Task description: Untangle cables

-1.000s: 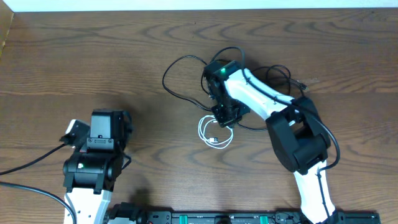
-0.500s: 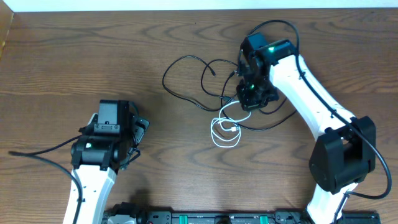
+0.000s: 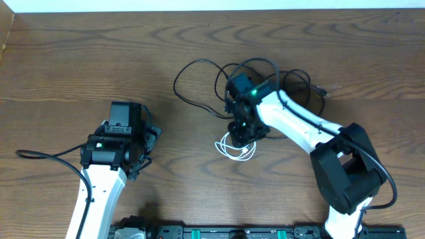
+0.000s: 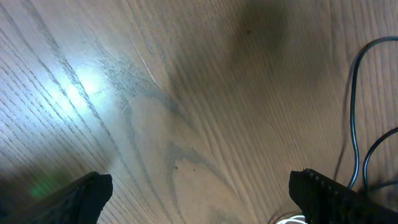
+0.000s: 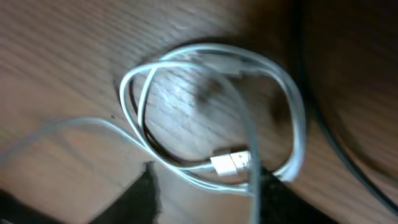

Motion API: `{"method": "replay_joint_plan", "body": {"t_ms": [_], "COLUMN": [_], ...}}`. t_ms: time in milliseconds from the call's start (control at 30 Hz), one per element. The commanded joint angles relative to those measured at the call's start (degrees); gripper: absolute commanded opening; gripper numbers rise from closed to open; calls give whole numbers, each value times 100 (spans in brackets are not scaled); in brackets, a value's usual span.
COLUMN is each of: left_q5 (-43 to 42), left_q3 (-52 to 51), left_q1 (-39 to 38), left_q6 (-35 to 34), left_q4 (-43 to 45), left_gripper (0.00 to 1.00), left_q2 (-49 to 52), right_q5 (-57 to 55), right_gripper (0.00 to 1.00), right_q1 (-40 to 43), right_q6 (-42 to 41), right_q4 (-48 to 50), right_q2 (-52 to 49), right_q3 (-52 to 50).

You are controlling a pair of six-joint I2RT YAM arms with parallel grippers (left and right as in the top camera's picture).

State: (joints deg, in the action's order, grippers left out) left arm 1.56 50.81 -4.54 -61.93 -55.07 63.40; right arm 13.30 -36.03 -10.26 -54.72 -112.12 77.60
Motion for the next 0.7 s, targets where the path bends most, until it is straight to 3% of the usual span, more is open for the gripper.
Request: {"method": "replay_joint_plan", "body": {"t_ms": [0,33,100,233,333,433,667], "left_q5": [-7,-7,-7,-7,-7,-7,-2], "left_q3": [79,79,79,79,79,79,79], "left_q1": [28,28,28,28,28,28,28], "left_q6": [-72,-72,-74,-72,-74,-74,-74], "left_q4": [-13,-13,-9,-35,-33,-33,-33], "left_gripper": [98,98,98,98,98,98,98], "left_q2": [26,26,26,26,26,26,26], "right_q5": [-678,-1099,-1762,-1915,-1869,-1451,-859], "right_gripper": [65,73,79,85,96,93,69], "right_q1": [-267,-343,-417,-417,-411,-398,-339], "right_q6": [-20,-48,-474,-1379,-1766,-1792,-1735], "right_q4": [138,179,149,-173,-122,170,651], "right_q2": [-9,-9,-9,-15,-44,-55,-66], "right_q3": [-122,-122,-122,-136,-302,-564,-962]}}
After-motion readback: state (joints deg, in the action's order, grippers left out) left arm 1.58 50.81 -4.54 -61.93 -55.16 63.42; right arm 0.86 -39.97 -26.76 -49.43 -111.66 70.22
